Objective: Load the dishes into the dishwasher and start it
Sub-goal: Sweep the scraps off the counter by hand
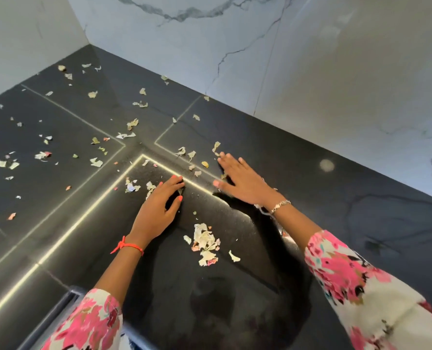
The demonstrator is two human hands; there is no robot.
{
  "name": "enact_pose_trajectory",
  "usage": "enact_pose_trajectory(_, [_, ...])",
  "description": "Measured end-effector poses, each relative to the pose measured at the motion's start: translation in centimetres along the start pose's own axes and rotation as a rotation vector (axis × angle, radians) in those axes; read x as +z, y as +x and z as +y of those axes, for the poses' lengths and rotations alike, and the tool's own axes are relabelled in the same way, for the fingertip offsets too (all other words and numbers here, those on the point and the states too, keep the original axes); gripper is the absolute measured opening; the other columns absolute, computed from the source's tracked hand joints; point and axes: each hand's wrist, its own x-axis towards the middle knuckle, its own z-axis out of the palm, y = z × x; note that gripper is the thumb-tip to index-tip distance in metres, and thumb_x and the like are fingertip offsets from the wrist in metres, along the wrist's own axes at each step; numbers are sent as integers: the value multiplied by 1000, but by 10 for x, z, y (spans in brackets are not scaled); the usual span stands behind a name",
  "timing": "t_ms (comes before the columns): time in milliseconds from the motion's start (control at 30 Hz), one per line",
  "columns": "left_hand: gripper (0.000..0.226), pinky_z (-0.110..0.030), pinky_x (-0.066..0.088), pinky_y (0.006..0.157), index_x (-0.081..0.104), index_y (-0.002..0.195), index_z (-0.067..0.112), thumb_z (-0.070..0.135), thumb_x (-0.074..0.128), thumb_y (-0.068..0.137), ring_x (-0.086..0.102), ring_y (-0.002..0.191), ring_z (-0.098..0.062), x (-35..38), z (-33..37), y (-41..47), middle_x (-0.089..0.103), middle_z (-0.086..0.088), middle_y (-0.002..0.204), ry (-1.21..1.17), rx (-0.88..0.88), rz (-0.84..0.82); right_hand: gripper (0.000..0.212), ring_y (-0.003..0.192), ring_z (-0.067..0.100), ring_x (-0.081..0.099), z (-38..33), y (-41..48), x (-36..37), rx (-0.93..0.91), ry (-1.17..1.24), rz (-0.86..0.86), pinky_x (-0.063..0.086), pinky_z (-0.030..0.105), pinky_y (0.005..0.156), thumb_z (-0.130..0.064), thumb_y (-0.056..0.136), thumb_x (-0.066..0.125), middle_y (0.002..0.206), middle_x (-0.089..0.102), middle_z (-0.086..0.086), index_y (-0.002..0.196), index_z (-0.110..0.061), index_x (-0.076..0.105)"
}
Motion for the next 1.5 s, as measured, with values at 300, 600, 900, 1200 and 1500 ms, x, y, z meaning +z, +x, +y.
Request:
enact_pose_trajectory(300, [41,-24,15,114,44,136,16,22,47,96,24,137,-3,-1,1,-1,36,8,146,4,-35,6,65,141,1,4,6,-100,-20,399,535,310,3,33,119,-56,91,27,155,11,-9,146,-22,26])
enact_pose_trajectory(600, [39,-28,26,110,47,134,16,25,46,96,30,136,-7,0,-1,0,40,5,145,5,-39,23,80,143,9,-5,-70,-82,53,358,158,287,-5,35,118,-67,88,12,156,1,-2,149,-16,7])
enact_pose_trajectory(900, [39,-31,28,110,48,134,17,27,45,96,31,136,-8,-1,0,1,39,6,146,7,-45,18,75,144,11,-3,-60,-119,41,678,294,565,1,32,118,-60,91,18,157,1,0,148,-12,14])
enact_pose_trajectory(1200, [38,-29,28,107,49,133,17,27,46,96,32,135,-9,-3,2,-1,39,7,145,0,-57,20,86,142,10,-15,-124,-103,84,553,222,390,-6,32,118,-71,83,1,153,-14,-4,148,-14,-2])
enact_pose_trajectory(1500, [38,-29,28,106,49,132,18,27,46,96,32,135,-8,-2,1,1,39,8,145,7,-62,18,82,144,21,-8,-64,-135,65,977,162,539,-7,33,116,-61,91,13,156,-4,12,147,-1,3])
